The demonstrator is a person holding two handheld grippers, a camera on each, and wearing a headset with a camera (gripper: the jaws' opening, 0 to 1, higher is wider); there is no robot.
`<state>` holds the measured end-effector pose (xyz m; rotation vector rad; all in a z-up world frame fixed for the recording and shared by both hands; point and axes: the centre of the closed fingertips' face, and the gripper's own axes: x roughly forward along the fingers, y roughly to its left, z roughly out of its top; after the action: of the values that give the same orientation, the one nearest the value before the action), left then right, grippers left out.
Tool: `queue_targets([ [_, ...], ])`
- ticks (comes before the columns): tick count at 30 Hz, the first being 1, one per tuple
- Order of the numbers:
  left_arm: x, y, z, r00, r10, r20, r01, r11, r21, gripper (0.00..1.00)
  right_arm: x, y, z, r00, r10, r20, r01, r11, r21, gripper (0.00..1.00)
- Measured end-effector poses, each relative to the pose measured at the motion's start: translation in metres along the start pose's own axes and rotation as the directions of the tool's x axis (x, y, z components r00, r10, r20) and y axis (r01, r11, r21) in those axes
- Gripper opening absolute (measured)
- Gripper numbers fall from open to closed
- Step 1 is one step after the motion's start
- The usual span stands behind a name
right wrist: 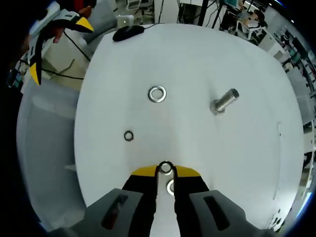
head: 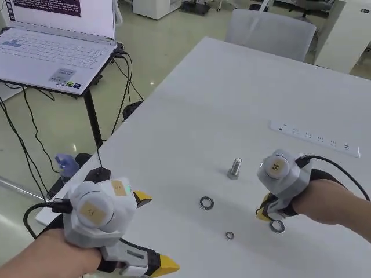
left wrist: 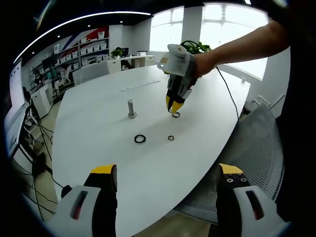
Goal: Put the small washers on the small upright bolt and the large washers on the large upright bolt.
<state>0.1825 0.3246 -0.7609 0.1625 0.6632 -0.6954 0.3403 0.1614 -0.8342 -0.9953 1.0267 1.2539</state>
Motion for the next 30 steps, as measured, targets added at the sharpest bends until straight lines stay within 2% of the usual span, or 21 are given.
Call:
queue_targets([
  [4, 0.001, 0.001, 0.001, 1.0, -0.005, -0.004, 0.006, 1.0, 0.011, 0.82, -0.007, -0.004, -0.015, 0.9999, -0.014, -0.004, 0.014, 0.999, 0.034, 0.12],
  [14, 0.004, 0.003, 0.0, 0.9999, -0.013, -0.008, 0.013, 1.0, 0.015, 0.82, -0.027, -0.026, -0.053, 0.9985, -0.052, -0.02, 0.054, 0.992, 0.113, 0.12],
  [20, 0.007, 0.005, -0.001, 0.9998, -0.016, -0.014, 0.016, 1.0, 0.013, 0.81, -0.032, -0.034, -0.066, 0.9977, -0.059, -0.034, 0.063, 0.989, 0.131, 0.12],
  [30, 0.012, 0.007, 0.006, 0.9999, -0.016, -0.002, 0.016, 1.0, 0.009, 0.81, -0.036, -0.057, -0.081, 0.9955, -0.08, -0.05, 0.087, 0.983, 0.159, 0.12],
])
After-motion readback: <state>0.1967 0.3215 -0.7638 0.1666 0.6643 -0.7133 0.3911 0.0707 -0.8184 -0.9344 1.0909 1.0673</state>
